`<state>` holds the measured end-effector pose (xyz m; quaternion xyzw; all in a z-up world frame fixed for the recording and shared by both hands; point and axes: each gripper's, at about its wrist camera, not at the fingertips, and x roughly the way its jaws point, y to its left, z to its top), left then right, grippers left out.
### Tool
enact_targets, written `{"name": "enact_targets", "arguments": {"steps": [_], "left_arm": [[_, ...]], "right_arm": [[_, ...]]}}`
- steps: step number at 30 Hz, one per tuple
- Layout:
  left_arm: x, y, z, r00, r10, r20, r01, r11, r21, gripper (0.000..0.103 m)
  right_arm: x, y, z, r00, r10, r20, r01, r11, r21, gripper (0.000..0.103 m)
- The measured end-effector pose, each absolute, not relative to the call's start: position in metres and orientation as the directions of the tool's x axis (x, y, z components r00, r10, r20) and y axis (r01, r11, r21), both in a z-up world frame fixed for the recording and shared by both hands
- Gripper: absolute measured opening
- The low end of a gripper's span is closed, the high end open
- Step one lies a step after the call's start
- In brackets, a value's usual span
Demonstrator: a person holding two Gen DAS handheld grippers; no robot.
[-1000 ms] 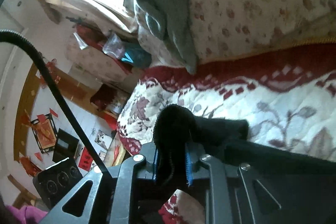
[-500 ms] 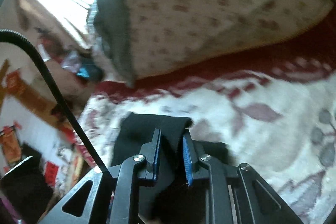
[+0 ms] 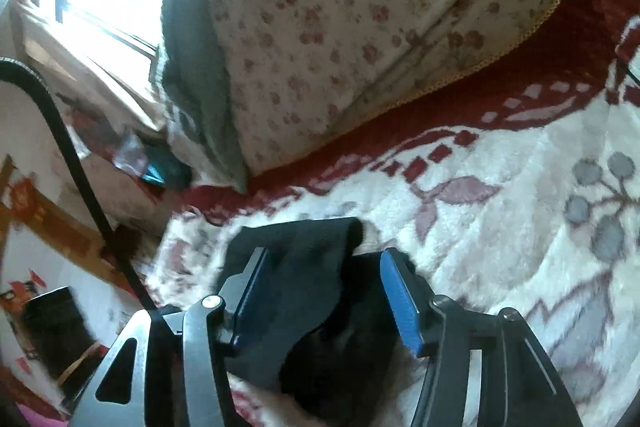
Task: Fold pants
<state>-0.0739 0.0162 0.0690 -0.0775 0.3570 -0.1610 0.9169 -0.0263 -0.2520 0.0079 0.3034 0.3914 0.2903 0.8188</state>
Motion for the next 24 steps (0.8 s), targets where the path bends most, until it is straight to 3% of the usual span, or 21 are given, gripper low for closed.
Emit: {"name": "enact_targets", "arguments": {"steps": [4,10,24], "left_arm": [[-0.07,0.042,0.062,0.709,-0.264,-0.654,0.166,0.964,-0.21,0.055],[-0.067,0.056,0.039,0.691,-0.196,-0.696,0.088,0.978,-0.189,0.055],[-0.063,0.058,0.028,0.676,-0.165,-0.718,0.045,0.982,-0.184,0.055]], "right_arm": [[-0.045,-0.248,0.016,0.52,0.713,-0.471,-0.252,0.655,0.713,0.055],[-0.063,-0.224,0.009,0.477,0.682,-0.554,-0.268,0.714,0.647,0.055],[-0.045,-0.204,-0.002,0.472,0.648,-0.598,-0.266,0.752,0.604,0.055]]}}
